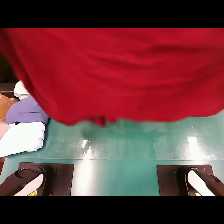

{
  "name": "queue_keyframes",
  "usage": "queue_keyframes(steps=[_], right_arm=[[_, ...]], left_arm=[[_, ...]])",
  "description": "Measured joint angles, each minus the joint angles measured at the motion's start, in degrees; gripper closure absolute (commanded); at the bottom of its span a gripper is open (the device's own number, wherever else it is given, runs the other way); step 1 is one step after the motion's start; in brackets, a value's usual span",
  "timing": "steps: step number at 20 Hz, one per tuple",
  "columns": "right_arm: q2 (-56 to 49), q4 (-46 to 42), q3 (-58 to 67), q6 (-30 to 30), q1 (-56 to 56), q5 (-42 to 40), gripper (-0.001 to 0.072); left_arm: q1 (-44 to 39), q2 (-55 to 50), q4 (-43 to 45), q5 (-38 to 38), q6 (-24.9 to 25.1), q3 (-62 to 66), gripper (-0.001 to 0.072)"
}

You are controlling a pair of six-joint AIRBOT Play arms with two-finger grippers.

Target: Fold the shirts.

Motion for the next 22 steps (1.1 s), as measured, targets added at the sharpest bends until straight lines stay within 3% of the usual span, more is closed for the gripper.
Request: queue_keyframes(steps=[6, 10, 11, 12, 13, 16, 19, 22], right_arm=[[-16.3, -0.3, -12.5, 4.4, 7.5, 3.1, 0.0698], [-28.1, -0.2, -15.6, 4.8, 10.4, -3.1, 0.0696], [-30.5, 0.0, -14.7, 4.8, 10.8, -4.6, 0.0685], [-32.9, 0.4, -13.3, 4.8, 11.1, -5.9, 0.0516], [-34.8, 0.9, -11.6, 4.8, 11.1, -6.9, 0.0356], [-39.2, 3.6, -6.0, 3.8, 10.8, -7.6, 0.0353], [-39.2, 6.3, -4.5, 1.2, 9.9, -5.7, 0.0353], [-34.7, 7.9, -10.1, -1.2, 8.8, -4.6, 0.0353]], left_arm=[[0.0, -17.7, 0.9, -3.3, -0.3, -13.3, 0.068], [0.0, -30.3, 1.8, 0.7, -0.3, -16.2, 0.0674], [0.0, -32.5, 2.3, 2.1, -0.3, -16.6, 0.0412], [0.2, -34.0, 2.6, 3.9, -0.3, -16.7, 0.0162], [0.5, -35.0, 2.7, 5.5, -0.5, -16.7, 0.0168], [2.8, -36.7, 2.8, 5.7, -1.9, -15.3, 0.0168], [6.4, -36.2, 0.1, -1.5, -1.5, -15.4, 0.0167], [9.1, -31.6, -1.2, -6.5, -0.2, -23.3, 0.0167]])
